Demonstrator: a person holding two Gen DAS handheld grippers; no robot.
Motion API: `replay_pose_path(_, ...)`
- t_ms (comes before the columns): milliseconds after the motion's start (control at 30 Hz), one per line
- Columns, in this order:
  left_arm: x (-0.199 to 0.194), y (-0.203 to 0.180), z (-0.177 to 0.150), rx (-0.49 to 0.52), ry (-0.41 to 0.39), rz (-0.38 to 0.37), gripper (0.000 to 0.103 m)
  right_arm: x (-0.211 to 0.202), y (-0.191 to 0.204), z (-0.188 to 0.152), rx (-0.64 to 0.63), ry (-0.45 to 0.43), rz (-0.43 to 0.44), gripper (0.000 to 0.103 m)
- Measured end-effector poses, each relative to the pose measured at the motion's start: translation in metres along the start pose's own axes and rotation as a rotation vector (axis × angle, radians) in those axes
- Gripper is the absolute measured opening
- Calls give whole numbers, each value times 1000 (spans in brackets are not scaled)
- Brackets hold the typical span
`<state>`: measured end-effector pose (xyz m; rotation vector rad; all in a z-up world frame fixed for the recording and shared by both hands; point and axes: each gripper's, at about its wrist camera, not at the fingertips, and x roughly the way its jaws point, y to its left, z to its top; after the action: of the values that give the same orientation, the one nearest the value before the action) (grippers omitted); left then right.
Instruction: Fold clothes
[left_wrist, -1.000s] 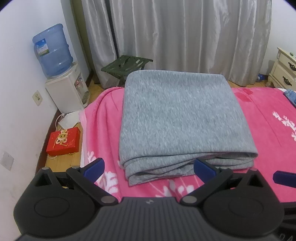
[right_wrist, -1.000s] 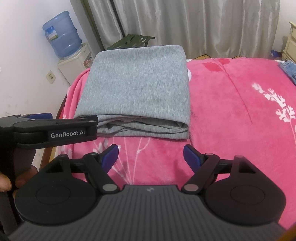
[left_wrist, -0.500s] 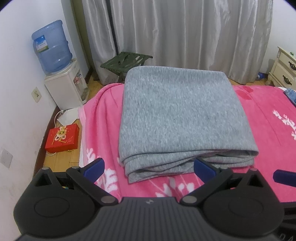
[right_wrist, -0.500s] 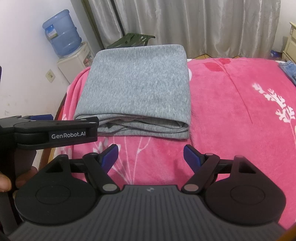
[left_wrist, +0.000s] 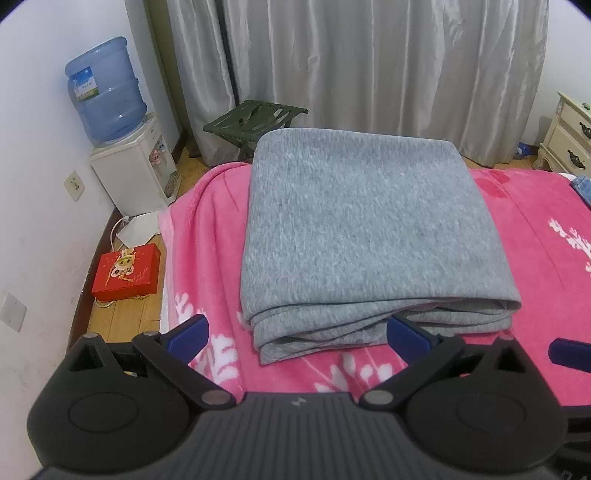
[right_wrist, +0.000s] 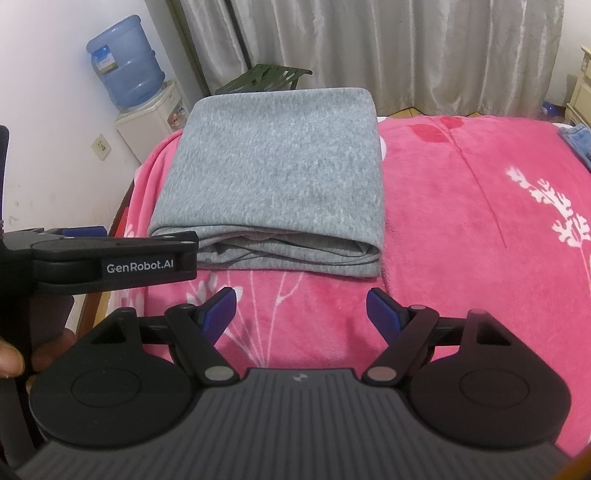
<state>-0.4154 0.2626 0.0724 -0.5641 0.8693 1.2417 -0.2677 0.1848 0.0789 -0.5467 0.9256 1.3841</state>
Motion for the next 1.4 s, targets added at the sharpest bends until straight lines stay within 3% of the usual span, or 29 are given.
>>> replay_pose_path(1400,6,1,-3,2,18,11,103,2,2,0,-8,8,2,78)
